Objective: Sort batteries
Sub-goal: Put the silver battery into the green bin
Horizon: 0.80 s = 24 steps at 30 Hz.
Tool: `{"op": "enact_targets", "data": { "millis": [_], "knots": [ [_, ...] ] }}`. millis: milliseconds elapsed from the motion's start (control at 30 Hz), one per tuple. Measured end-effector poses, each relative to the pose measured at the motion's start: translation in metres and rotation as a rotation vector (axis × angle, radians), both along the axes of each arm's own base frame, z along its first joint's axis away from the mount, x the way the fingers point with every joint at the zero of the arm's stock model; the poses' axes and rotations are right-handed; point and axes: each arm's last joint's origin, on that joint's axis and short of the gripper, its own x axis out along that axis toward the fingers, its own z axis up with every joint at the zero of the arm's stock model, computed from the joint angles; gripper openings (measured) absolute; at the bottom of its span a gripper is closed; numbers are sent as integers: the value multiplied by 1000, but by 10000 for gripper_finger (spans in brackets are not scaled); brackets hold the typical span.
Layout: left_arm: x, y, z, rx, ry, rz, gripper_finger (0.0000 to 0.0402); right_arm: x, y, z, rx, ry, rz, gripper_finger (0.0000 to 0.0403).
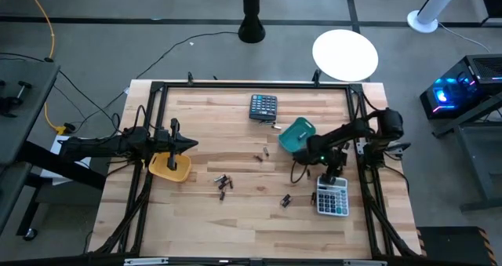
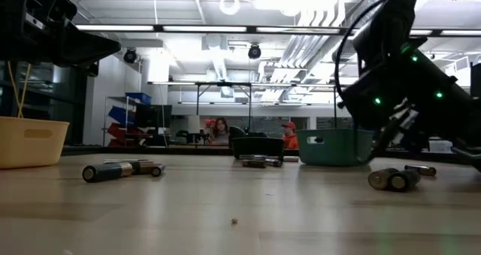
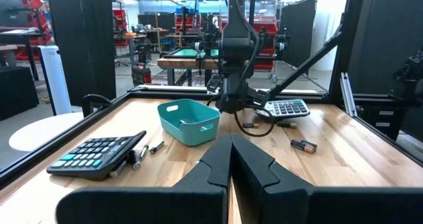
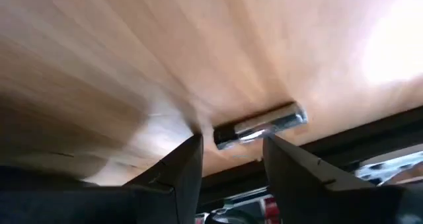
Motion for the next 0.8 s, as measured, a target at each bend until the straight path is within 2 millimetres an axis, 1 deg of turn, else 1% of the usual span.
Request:
{"op": "enact_targets", "data": {
  "millis": [100, 267, 367, 500, 567, 667, 800],
  "knots": [
    [0, 0, 0, 0, 0, 0, 0, 5, -1, 9, -23, -26, 16, 153],
    [0, 0, 0, 0, 0, 0, 0, 3, -1, 29, -58, -30, -5, 153],
    [0, 0, 0, 0, 0, 0, 0, -1, -1, 42, -119, -80, -90, 153],
    [0, 0, 0, 0, 0, 0, 0, -9, -2, 54, -237, -174, -260, 153],
    [0, 0, 0, 0, 0, 0, 0, -13, -2, 56, -273, -234, -339, 153],
    [0, 0, 0, 0, 0, 0, 0, -17, -3, 51, -309, -299, -444, 153],
    [0, 0, 0, 0, 0, 0, 0, -26, -5, 39, -379, -261, -500, 153]
  ]
}}
